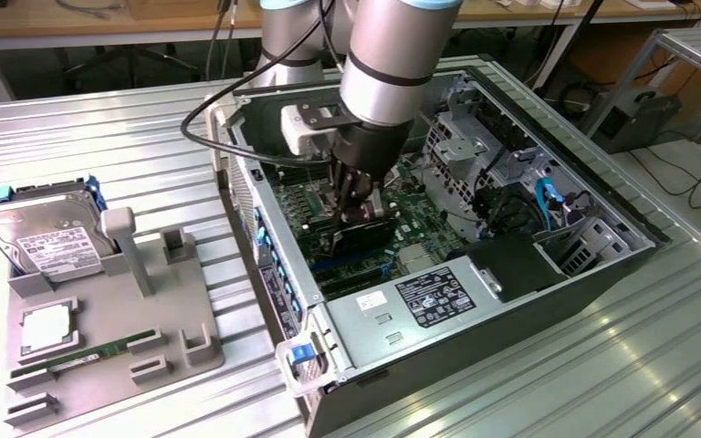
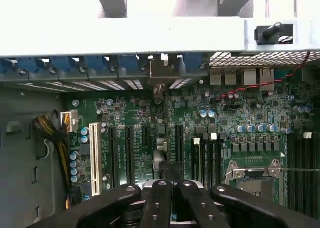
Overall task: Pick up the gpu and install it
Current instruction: 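Press down on the gpu until it lock into place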
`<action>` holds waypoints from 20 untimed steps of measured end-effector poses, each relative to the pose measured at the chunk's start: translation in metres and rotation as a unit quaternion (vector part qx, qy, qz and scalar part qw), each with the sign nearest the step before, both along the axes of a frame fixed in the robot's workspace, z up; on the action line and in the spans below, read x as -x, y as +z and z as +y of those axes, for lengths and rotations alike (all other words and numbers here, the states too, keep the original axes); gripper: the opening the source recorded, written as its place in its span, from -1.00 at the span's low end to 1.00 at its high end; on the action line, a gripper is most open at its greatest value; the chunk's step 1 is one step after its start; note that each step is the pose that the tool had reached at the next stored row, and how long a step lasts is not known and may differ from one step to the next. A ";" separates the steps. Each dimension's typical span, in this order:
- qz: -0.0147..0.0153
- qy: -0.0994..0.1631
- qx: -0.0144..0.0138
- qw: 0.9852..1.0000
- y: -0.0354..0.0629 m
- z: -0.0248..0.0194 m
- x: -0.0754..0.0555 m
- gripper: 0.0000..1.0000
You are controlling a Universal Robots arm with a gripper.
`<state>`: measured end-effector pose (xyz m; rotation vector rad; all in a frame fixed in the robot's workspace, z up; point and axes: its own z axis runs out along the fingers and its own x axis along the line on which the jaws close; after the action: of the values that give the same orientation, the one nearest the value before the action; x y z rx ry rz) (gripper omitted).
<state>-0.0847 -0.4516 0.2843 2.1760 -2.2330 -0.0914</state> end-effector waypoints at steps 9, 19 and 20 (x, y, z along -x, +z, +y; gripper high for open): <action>-0.007 0.000 0.000 1.000 -0.0086 -0.0017 0.000 -0.79; -0.007 0.000 0.000 1.000 -0.0127 -0.0011 0.000 -0.79; -0.007 0.000 0.000 1.000 -0.0132 -0.0011 0.000 -0.79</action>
<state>-0.0847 -0.4527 0.2711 2.1837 -2.2404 -0.0764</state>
